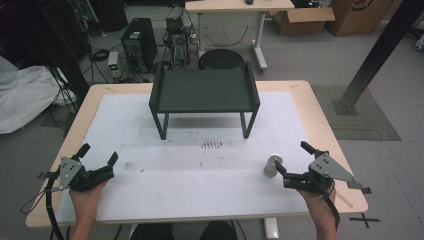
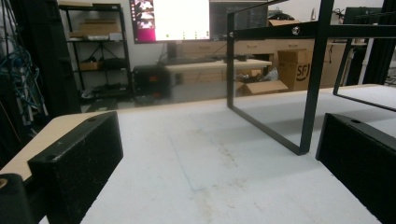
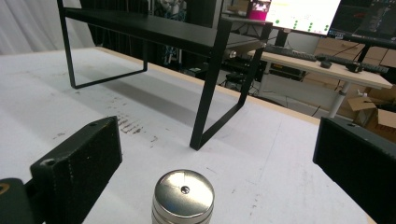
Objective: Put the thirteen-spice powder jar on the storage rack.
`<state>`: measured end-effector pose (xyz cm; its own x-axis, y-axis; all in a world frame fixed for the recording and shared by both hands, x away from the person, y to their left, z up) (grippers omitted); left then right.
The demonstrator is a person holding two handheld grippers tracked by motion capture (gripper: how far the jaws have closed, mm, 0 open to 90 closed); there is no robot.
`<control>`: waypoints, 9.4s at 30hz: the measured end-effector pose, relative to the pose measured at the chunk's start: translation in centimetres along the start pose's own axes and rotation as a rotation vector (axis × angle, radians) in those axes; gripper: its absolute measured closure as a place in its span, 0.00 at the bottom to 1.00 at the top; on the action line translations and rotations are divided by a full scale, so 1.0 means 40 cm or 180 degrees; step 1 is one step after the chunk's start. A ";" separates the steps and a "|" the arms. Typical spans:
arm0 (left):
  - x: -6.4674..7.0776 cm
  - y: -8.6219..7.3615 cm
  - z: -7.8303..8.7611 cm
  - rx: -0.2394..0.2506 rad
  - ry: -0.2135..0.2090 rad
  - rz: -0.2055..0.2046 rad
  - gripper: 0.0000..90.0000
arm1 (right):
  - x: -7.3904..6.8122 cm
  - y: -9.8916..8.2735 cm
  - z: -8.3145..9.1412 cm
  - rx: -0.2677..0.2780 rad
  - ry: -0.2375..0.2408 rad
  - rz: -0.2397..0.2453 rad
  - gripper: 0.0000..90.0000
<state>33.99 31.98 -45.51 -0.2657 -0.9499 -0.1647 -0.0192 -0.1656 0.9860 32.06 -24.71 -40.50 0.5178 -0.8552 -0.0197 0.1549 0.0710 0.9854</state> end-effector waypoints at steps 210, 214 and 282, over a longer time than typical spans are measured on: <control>0.000 -0.001 -0.001 -0.0027 0.0005 -0.0005 0.02 | -0.223 0.386 -0.432 -0.0799 0.1199 -0.0109 0.54; 0.001 -0.001 -0.002 -0.0031 0.0011 0.0000 0.03 | -0.218 0.395 -0.465 -0.0818 0.1186 -0.0124 0.54; 0.002 -0.002 -0.005 -0.0071 0.0020 -0.0024 0.03 | -0.214 0.319 -0.644 -0.0977 0.0967 -0.0158 0.54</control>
<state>34.17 31.87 -45.59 -0.2596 -0.9502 -0.1725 0.0004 -0.1787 0.9839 51.27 -3.26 -32.10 0.7204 -0.6749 -0.1599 0.4051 0.2223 0.8868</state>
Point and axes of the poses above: each handheld gripper's, and its own axes: z roughly backward along the jaws, y roughly out of its top, x roughly to its right, the point moved 7 cm from there along -z, roughly forward along the jaws, and after that the axes turned 9 degrees about -z, right-handed, at the moved point
